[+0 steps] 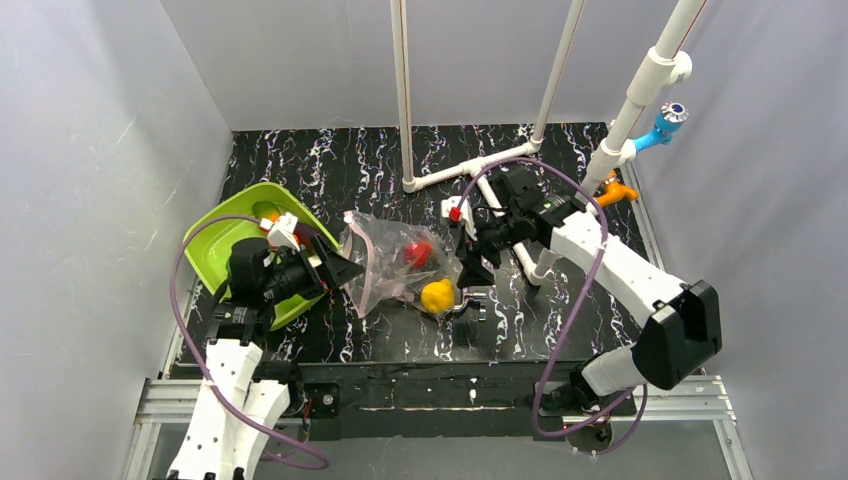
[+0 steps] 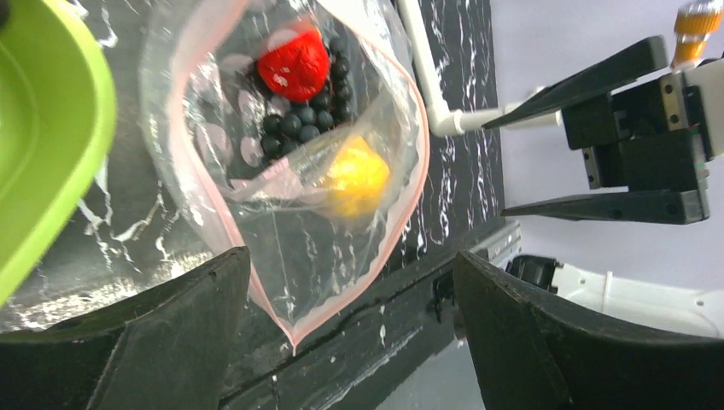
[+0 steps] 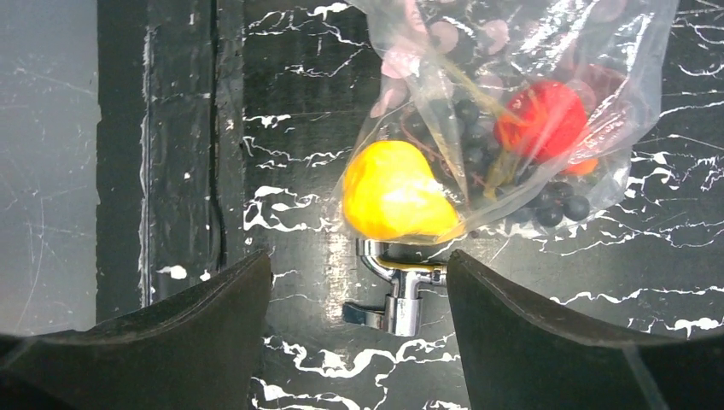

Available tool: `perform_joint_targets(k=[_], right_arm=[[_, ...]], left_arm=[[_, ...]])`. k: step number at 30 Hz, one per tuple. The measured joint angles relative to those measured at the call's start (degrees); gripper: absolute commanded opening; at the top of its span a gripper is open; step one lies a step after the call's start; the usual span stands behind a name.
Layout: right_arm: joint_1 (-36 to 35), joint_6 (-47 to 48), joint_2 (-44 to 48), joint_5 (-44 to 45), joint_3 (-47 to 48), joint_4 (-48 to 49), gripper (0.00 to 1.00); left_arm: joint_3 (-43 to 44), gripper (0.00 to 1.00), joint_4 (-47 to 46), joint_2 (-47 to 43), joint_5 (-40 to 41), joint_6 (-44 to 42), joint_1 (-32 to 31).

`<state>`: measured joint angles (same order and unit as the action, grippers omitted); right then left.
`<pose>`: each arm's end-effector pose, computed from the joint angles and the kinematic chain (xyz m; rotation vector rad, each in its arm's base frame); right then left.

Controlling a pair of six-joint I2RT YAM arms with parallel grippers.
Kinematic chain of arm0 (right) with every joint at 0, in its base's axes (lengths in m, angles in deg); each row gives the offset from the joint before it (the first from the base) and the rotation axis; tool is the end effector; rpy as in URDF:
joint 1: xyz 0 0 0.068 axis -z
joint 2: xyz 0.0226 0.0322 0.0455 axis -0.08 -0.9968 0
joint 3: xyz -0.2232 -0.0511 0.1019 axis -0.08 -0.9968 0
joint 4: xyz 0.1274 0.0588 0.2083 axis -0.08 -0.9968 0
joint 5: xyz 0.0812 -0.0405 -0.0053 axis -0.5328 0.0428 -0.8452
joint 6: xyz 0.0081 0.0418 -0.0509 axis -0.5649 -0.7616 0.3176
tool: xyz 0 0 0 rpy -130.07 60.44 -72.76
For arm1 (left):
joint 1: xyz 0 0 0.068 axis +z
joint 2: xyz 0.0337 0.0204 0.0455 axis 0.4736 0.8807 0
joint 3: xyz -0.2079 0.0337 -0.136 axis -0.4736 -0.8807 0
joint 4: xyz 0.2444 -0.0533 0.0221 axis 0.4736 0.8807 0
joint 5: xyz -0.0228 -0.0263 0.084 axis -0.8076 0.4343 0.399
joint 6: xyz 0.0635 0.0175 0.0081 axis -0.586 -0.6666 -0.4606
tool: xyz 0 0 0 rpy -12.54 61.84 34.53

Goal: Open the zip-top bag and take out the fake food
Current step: Pick up the fake vegetable from the zipper food storage bag.

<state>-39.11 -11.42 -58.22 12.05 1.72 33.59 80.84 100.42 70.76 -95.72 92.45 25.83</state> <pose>0.2253 0.1973 0.2727 -1.6491 1.7361 0.8709 0.1641 -0.0379 0.2734 -0.1710 2.0482 -1.0439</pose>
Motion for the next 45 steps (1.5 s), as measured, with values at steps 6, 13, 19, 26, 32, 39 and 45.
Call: perform_joint_targets(k=[6, 13, 19, 26, 32, 39, 45], right_arm=[[-0.44, 2.43, 4.15, -1.16, -4.20, -0.24, 0.81], [-2.16, 0.57, 1.73, -0.85, -6.88, 3.52, 0.80], [-2.75, -2.93, 0.87, -0.57, -6.91, 7.78, 0.79], [-2.75, -8.98, -3.10, 3.78, -3.63, 12.00, 0.78], [-2.75, -14.29, -10.03, 9.64, 2.71, 14.36, 0.73], [-3.02, -19.41, -17.97, 15.89, 7.37, 15.52, 0.72], [-3.10, -22.40, -24.26, 17.59, 11.41, 15.45, 0.72]], left_arm=[[-1.46, 0.69, -2.43, -0.13, 2.47, 1.18, -8.04], [-0.70, 0.60, -1.25, 0.42, 10.23, -1.16, -11.21], [6.27, 0.50, 5.68, -2.01, 20.57, -6.49, -11.21], [7.45, 0.48, 3.98, 9.14, 19.54, -8.68, -11.21], [8.37, 0.49, -0.13, 21.38, 15.39, -10.05, -11.67], [8.66, 0.53, -6.27, 29.09, 12.48, -9.97, -13.51], [8.68, 0.53, -11.58, 36.33, 12.98, -8.22, -15.82]])
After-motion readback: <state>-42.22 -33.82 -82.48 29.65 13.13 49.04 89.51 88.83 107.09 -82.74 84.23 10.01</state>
